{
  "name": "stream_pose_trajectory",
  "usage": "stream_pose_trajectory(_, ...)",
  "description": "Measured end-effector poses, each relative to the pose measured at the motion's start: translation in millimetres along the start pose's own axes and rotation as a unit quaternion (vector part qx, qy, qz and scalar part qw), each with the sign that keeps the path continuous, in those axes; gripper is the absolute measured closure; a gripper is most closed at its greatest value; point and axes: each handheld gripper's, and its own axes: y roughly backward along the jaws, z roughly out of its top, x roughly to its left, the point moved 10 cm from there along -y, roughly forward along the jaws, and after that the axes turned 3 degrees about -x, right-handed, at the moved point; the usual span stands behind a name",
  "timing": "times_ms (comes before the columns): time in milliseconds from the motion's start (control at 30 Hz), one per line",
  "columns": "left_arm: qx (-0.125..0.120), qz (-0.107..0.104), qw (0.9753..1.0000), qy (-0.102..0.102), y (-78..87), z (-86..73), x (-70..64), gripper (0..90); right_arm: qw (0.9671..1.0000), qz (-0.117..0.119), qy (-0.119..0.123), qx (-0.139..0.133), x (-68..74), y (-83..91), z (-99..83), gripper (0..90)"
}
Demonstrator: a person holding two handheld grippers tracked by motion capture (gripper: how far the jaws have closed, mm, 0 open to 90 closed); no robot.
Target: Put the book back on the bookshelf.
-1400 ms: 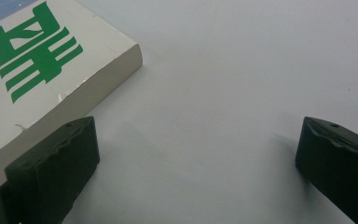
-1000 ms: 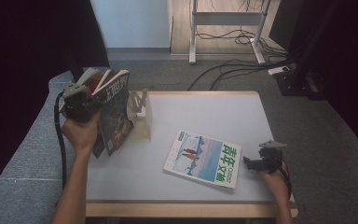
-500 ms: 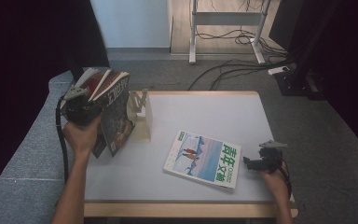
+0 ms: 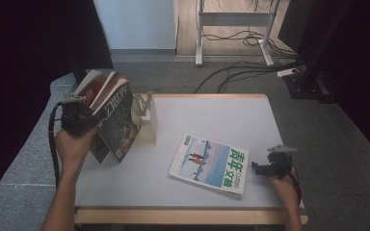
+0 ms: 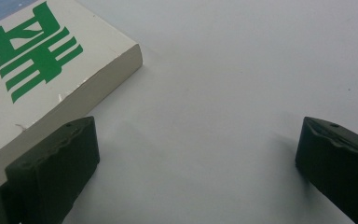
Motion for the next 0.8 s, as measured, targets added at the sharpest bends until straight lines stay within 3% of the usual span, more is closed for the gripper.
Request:
stream_pose_trajectory(433, -0.026, 0.024, 0.9993, -0.016, -18.9, 19.0, -7.0, 82.8, 1.0, 0.0, -0.001, 0.0, 0.2, 0.0, 0.0, 0.0)
stream_pose_trajectory(800, -0.037, 0.043, 0.9983, -0.014, -32.0, 21.4, -1.7, 82.7, 1.0, 0.001, -0.002, 0.0, 0.2, 0.0, 0.1, 0.0)
